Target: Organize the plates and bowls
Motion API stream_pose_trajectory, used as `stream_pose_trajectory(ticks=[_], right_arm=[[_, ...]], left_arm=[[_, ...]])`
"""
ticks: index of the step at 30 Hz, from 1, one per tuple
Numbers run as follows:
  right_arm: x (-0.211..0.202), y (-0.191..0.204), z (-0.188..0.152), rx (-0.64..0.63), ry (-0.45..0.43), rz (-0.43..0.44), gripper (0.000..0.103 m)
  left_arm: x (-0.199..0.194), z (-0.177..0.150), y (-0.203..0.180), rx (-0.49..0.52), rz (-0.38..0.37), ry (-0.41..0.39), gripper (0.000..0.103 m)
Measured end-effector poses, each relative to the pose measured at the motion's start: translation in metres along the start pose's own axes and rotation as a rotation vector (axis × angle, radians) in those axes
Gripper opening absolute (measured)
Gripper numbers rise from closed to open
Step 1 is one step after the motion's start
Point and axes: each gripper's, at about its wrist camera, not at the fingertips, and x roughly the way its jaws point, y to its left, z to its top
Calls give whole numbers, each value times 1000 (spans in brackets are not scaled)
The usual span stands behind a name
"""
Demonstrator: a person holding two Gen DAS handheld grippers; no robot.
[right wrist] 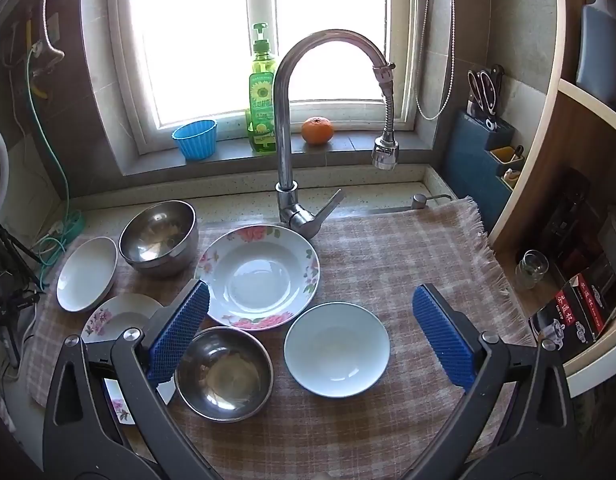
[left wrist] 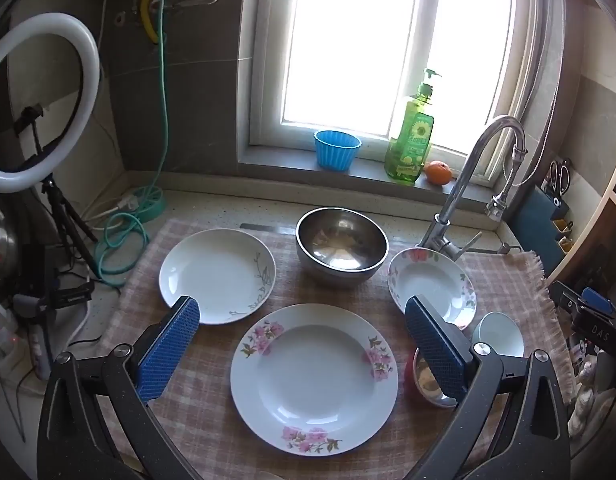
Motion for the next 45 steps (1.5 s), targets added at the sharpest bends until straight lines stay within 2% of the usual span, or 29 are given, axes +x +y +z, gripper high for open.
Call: stream_pose_trajectory(ticks=[45], right_arm=[[5, 5, 1, -1, 6, -2, 103]], left_arm=[[4, 4, 3, 4, -11, -5, 102]])
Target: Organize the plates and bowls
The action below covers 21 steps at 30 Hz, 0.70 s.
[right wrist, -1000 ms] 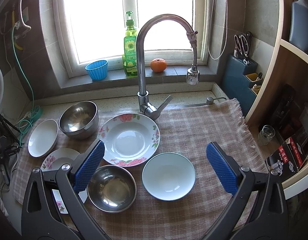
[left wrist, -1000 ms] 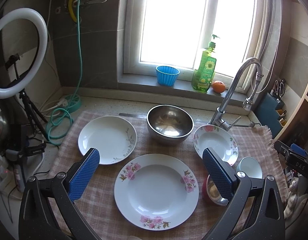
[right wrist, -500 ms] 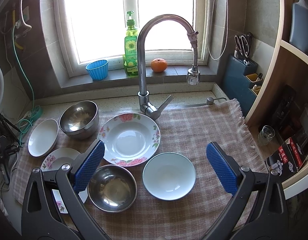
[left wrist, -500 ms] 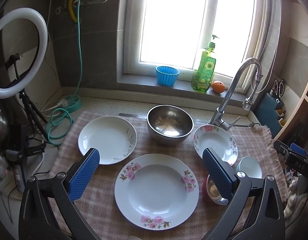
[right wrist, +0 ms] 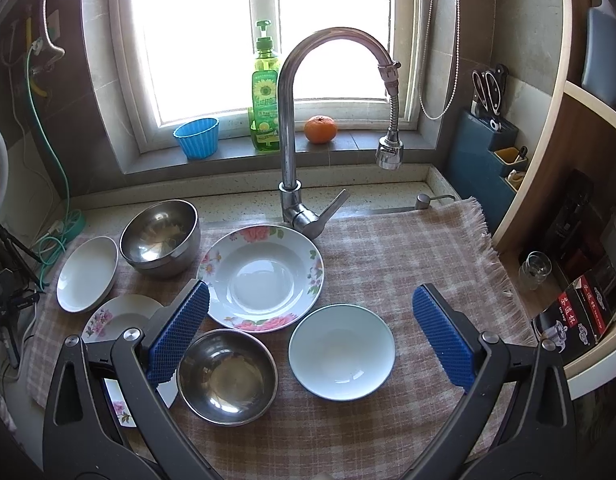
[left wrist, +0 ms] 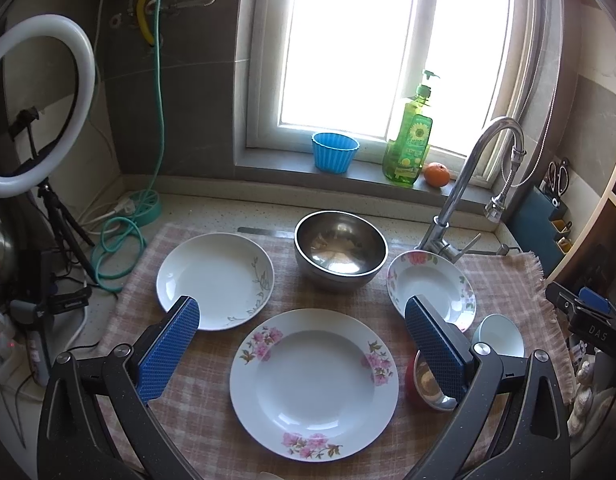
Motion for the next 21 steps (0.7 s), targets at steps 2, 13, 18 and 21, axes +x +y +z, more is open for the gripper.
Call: stream_pose_trajectory(ticks=[2, 13, 18, 21], right_arm=[[0, 0, 0, 1, -1, 0, 103], [3, 4, 1, -3, 2, 5, 103], [4, 4, 2, -3, 3, 2, 103], [4, 4, 2, -4, 4, 4, 103]], left_arm=[[0, 0, 0, 0, -1, 0, 102], [1, 0, 3, -5, -5, -1, 102], [3, 1, 2, -7, -6, 1, 102], [4, 0, 3, -16, -8, 2, 102]])
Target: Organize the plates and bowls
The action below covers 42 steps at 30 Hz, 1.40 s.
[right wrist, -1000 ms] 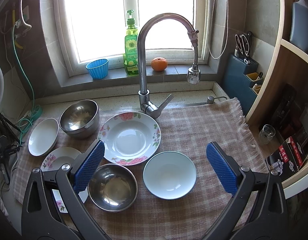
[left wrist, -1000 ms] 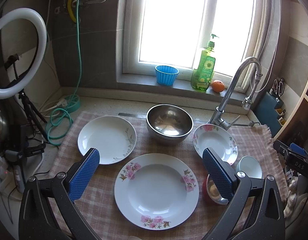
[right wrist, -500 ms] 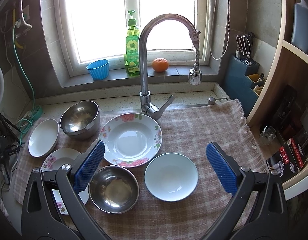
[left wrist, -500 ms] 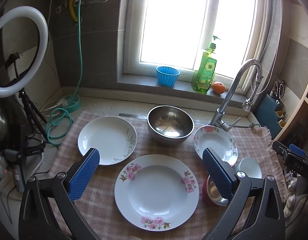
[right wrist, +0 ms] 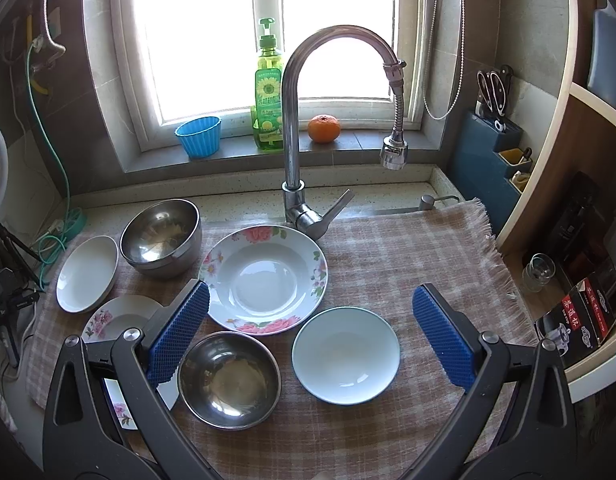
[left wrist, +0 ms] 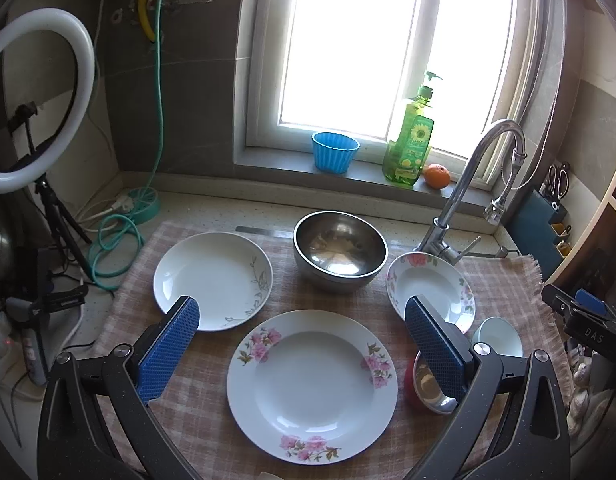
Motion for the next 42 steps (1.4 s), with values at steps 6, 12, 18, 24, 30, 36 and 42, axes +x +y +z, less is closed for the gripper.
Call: stream_pose_trajectory(ticks=[6, 12, 18, 24, 30, 36, 42], right_arm=[[3, 2, 1, -1, 4, 3, 103], [10, 5, -8, -8, 27, 54, 103], [14, 8, -17, -6, 46, 149, 103], [23, 26, -22, -42, 89, 262, 87], [36, 54, -30, -118, 121, 358, 75], [72, 87, -33, -188, 241, 462, 59], [107, 109, -26, -227, 346, 524, 51]], left_arm=[[3, -2, 1, -5, -5, 11, 102], [8, -7, 8, -13, -9, 37, 102], [16, -18, 22, -61, -24, 81, 95], [19, -31, 32, -90, -44, 126, 85], [24, -45, 49, -146, -65, 177, 71], [38, -66, 62, -213, -93, 262, 58], [55, -84, 72, -274, -100, 338, 51]])
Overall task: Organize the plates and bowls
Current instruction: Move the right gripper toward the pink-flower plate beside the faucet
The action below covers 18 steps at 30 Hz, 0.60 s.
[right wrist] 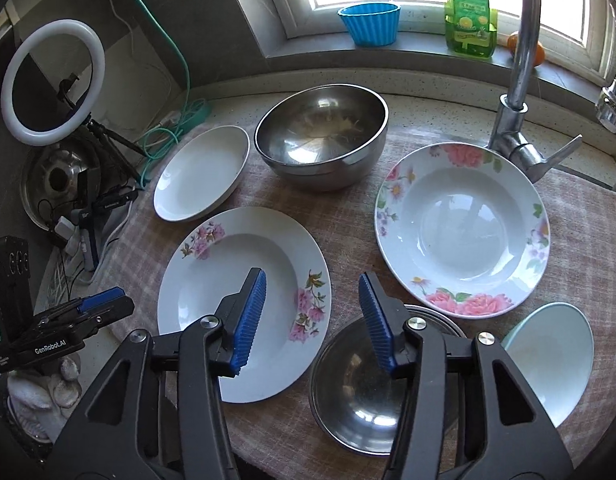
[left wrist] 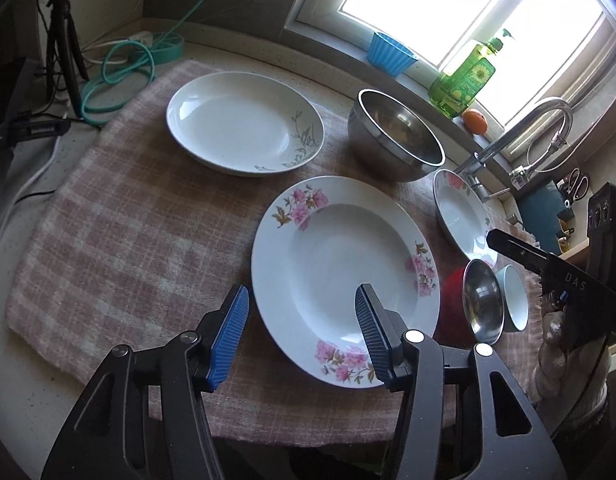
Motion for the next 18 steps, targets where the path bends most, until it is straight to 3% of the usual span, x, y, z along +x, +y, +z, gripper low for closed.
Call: stream_pose_trajectory(ticks=[7, 9, 18], right_arm=[[43, -6, 22, 6, 135, 53, 49], [53, -7, 25, 2, 165, 58, 47], [84, -19, 36, 26, 251, 71, 37]], left_arm=[[15, -5, 16, -65, -22, 58, 46], [18, -7, 17, -73, -27, 72, 40], [27, -11, 27, -128, -52, 98, 33]])
